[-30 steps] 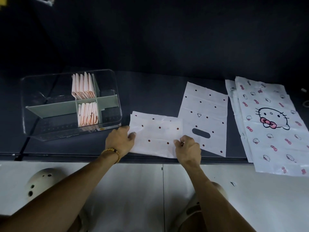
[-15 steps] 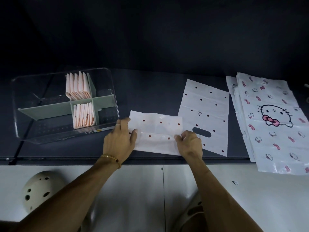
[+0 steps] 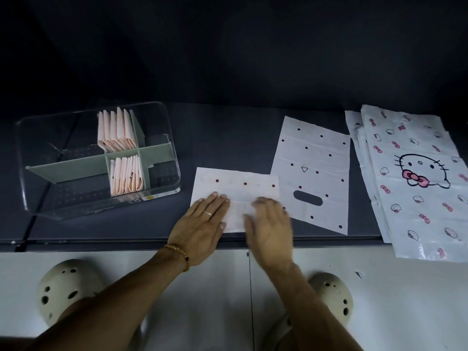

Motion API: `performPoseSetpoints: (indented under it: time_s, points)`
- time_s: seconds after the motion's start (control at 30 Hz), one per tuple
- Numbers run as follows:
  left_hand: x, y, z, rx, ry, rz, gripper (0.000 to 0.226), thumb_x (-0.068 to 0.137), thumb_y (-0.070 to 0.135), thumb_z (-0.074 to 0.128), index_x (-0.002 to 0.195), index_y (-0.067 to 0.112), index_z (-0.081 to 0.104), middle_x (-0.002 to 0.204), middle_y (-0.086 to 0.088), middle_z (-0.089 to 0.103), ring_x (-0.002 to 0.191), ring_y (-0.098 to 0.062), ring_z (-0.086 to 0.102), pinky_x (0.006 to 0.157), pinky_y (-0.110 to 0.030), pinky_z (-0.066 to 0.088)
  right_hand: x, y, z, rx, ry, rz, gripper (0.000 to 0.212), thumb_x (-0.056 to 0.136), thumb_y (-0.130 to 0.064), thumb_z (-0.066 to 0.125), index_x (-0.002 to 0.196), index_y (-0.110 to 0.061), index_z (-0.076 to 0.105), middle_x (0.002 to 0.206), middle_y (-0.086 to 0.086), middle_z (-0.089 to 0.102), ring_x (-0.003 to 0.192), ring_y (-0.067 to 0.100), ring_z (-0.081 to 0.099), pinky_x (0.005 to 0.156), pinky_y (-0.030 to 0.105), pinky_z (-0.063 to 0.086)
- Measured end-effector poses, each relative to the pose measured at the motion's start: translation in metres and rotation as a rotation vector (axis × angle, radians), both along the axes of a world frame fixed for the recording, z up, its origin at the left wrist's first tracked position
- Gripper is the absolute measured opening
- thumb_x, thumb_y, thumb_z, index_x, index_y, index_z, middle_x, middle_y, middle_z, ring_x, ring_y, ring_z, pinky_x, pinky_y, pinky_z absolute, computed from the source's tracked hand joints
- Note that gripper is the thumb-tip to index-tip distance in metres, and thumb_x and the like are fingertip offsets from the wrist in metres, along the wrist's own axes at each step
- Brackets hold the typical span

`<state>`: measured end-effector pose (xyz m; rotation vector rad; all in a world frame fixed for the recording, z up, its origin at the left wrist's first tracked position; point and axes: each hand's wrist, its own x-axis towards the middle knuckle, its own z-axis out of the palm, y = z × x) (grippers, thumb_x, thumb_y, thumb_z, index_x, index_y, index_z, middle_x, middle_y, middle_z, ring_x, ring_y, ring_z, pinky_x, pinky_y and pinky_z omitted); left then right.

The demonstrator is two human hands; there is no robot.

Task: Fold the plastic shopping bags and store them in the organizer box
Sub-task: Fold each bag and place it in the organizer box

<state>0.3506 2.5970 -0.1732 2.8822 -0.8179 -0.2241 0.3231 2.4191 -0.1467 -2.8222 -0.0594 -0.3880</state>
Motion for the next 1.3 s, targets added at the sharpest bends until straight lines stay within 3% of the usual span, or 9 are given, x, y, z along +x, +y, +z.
performPoseSetpoints:
  time_s: [0.1, 0.17, 0.33, 0.57, 0.73, 0.93, 1.1, 1.17, 1.3]
  points:
    - [0.000, -0.001, 0.000, 0.004, 0.001, -0.005, 0.059, 0.098, 0.038, 0.009, 0.151, 0.013, 0.017, 0.157, -0.005, 0.021, 0.146, -0.020, 0.012, 0.119, -0.036, 0.005, -0.004, 0.035, -0.015, 0.064, 0.300, 0.171, 0.049, 0.101, -0.025, 0.041, 0.146, -0.006, 0.036, 0.154, 0.014, 0.032, 0.145, 0.027, 0.025, 0.119, 0.041, 0.020]
    - [0.001, 0.000, 0.001, 0.004, 0.008, -0.004, 0.059, 0.098, 0.037, 0.012, 0.150, 0.011, 0.020, 0.156, -0.007, 0.025, 0.145, -0.021, 0.017, 0.118, -0.038, 0.008, -0.001, 0.036, -0.024, 0.023, 0.398, 0.189, 0.057, 0.104, -0.031, 0.031, 0.154, -0.011, 0.012, 0.161, 0.006, 0.004, 0.149, 0.021, 0.000, 0.121, 0.037, -0.001]
    - [0.000, 0.001, 0.003, -0.010, 0.019, 0.008, 0.060, 0.096, 0.035, 0.014, 0.150, 0.010, 0.020, 0.157, -0.006, 0.022, 0.146, -0.020, 0.016, 0.118, -0.036, 0.011, -0.002, -0.023, -0.024, -0.160, 0.394, 0.338, 0.055, 0.103, -0.038, 0.013, 0.153, -0.016, 0.008, 0.160, -0.002, -0.004, 0.147, 0.015, -0.010, 0.121, 0.041, 0.000]
    - [0.001, 0.002, 0.002, -0.010, 0.028, 0.006, 0.057, 0.098, 0.037, 0.014, 0.152, 0.017, 0.016, 0.159, 0.000, 0.012, 0.147, -0.016, 0.005, 0.118, -0.031, -0.001, -0.014, -0.089, -0.004, -0.197, 0.387, 0.252, 0.053, 0.103, -0.033, 0.023, 0.149, -0.010, 0.031, 0.158, 0.009, 0.021, 0.147, 0.029, 0.015, 0.119, 0.048, 0.020]
    - [0.002, 0.001, -0.002, -0.001, 0.031, 0.013, 0.057, 0.100, 0.040, 0.015, 0.152, 0.021, 0.009, 0.160, 0.004, 0.006, 0.147, -0.012, -0.003, 0.116, -0.029, -0.008, -0.015, -0.055, 0.003, -0.123, 0.219, 0.336, 0.033, 0.085, -0.024, 0.069, 0.114, -0.010, 0.067, 0.125, 0.012, 0.063, 0.119, 0.030, 0.057, 0.096, 0.044, 0.050]
    - [0.004, 0.003, 0.000, -0.040, 0.085, -0.010, 0.077, 0.090, 0.064, 0.029, 0.152, 0.024, 0.006, 0.158, 0.009, -0.004, 0.144, -0.008, -0.012, 0.114, -0.026, -0.012, -0.008, -0.050, 0.010, -0.146, 0.217, 0.329, 0.014, 0.080, -0.006, 0.073, 0.094, -0.006, 0.070, 0.101, 0.012, 0.071, 0.095, 0.031, 0.068, 0.077, 0.039, 0.059]
    - [0.013, 0.004, 0.014, -0.213, 0.085, 0.029, 0.044, 0.101, 0.029, 0.037, 0.145, 0.025, 0.037, 0.154, 0.009, 0.028, 0.144, -0.009, 0.016, 0.115, -0.021, 0.006, 0.001, -0.050, 0.016, 0.096, 0.347, 0.156, 0.028, 0.091, -0.036, 0.061, 0.113, -0.018, 0.063, 0.110, 0.001, 0.068, 0.102, 0.021, 0.060, 0.094, 0.037, 0.046]
    - [0.018, 0.005, 0.024, -0.209, 0.152, 0.048, 0.040, 0.101, 0.032, 0.036, 0.140, 0.027, 0.046, 0.146, 0.008, 0.043, 0.139, -0.011, 0.030, 0.113, -0.027, 0.022, 0.003, -0.053, 0.018, 0.208, 0.405, 0.085, 0.020, 0.092, -0.030, 0.062, 0.108, -0.020, 0.065, 0.104, 0.002, 0.069, 0.092, 0.022, 0.062, 0.084, 0.031, 0.048]
    - [0.023, 0.015, 0.045, -0.281, 0.285, 0.171, 0.026, 0.099, 0.035, 0.042, 0.107, 0.024, 0.065, 0.104, -0.002, 0.065, 0.098, -0.024, 0.059, 0.079, -0.029, 0.042, 0.015, -0.056, 0.023, 0.348, 0.466, -0.111, 0.017, 0.092, -0.027, 0.060, 0.103, -0.016, 0.068, 0.088, 0.003, 0.068, 0.074, 0.016, 0.054, 0.071, 0.022, 0.040]
